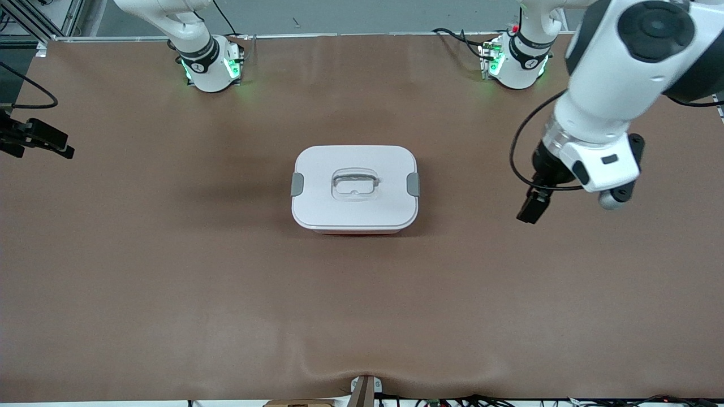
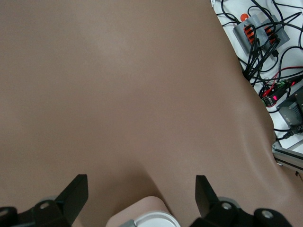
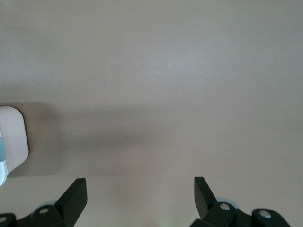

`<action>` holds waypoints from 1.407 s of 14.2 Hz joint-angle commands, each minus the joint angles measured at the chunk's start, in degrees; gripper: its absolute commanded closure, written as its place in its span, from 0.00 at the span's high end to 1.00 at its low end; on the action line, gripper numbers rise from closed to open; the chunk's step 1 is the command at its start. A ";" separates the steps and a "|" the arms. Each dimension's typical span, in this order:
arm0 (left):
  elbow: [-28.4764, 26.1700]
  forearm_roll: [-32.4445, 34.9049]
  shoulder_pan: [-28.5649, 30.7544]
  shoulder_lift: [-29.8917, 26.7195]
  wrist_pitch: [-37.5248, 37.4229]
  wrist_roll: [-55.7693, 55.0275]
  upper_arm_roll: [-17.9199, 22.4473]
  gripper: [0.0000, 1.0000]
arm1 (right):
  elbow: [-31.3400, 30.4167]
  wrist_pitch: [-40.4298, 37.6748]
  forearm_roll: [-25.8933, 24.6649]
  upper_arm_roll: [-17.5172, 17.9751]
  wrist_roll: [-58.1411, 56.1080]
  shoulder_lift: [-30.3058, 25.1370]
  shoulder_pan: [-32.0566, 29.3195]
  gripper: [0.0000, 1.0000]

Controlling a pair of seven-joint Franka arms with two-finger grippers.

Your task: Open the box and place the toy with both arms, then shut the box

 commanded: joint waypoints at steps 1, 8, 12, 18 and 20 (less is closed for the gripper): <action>-1.46 -5.50 4.45 -3.91 -1.11 11.94 0.23 1.00 | 1.25 -0.75 -0.01 0.40 -0.69 0.62 -0.36 1.00; -6.29 -11.94 -1.59 -13.76 -10.86 42.98 18.75 1.00 | 1.34 -1.10 -0.01 0.66 -0.51 0.44 -0.19 1.00; -9.63 -11.85 -1.43 -17.54 -15.26 57.13 20.36 1.00 | 1.34 -1.10 -0.01 0.66 -0.60 0.44 -0.27 1.00; -17.80 -10.89 0.42 -24.57 -15.35 68.50 17.39 1.00 | 1.42 -1.10 -0.01 0.58 -0.86 0.35 -0.45 1.00; -18.17 -6.43 0.59 -24.93 -15.35 68.50 13.27 1.00 | 1.51 -1.19 -0.01 0.58 -1.21 0.35 -0.71 1.00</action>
